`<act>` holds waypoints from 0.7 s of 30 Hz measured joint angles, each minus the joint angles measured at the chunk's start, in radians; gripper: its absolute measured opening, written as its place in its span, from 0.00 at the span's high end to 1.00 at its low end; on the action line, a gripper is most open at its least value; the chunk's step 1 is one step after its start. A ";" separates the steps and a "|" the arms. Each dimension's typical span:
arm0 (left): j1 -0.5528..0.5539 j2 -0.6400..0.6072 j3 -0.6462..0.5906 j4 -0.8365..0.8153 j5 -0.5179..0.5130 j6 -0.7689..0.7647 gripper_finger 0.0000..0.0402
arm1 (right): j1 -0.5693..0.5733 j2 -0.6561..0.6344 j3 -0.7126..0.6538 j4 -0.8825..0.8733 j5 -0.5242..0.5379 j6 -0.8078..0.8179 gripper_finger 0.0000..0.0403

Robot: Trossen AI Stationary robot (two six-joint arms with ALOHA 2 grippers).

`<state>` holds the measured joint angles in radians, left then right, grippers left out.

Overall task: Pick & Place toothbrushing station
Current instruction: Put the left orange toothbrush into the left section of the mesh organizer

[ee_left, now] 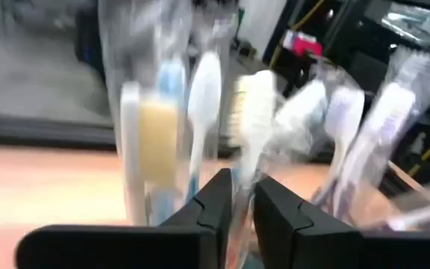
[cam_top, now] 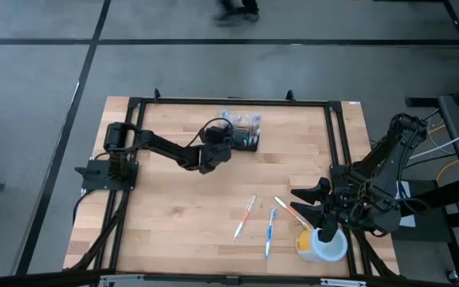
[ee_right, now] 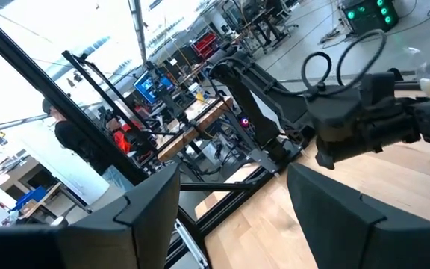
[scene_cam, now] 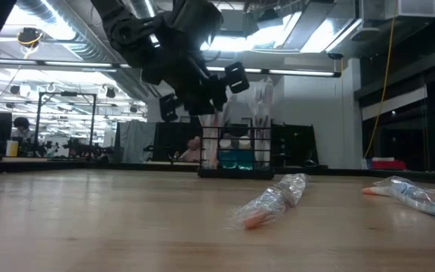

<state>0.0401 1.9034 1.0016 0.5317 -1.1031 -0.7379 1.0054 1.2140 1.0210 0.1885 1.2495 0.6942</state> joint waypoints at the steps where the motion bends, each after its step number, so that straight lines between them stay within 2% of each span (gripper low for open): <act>1: 0.002 0.000 0.000 -0.012 0.011 -0.025 0.87 | 0.000 0.000 0.000 0.006 0.000 -0.005 0.38; 4: 0.002 -0.008 0.000 0.016 0.004 0.002 0.81 | 0.000 0.000 0.000 0.051 -0.004 -0.045 0.38; 9: 0.001 -0.009 0.000 0.210 0.002 0.194 0.72 | 0.000 0.000 0.000 0.119 -0.009 -0.125 0.38; 12: 0.001 -0.010 0.000 0.279 -0.017 0.261 0.67 | 0.000 0.000 0.000 0.123 -0.009 -0.134 0.38; 15: -0.003 -0.012 0.000 0.428 -0.020 0.377 0.64 | 0.000 0.000 0.000 0.123 -0.012 -0.134 0.38; 19: -0.025 -0.036 -0.001 0.696 0.051 0.573 0.63 | 0.000 0.000 0.000 0.120 -0.011 -0.162 0.38; 21: -0.051 -0.084 -0.001 0.739 0.121 0.660 0.63 | 0.000 0.000 0.000 0.104 -0.012 -0.169 0.38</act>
<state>-0.0105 1.8191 1.0006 1.2702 -0.9823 -0.0781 1.0054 1.2137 1.0210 0.2924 1.2378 0.5256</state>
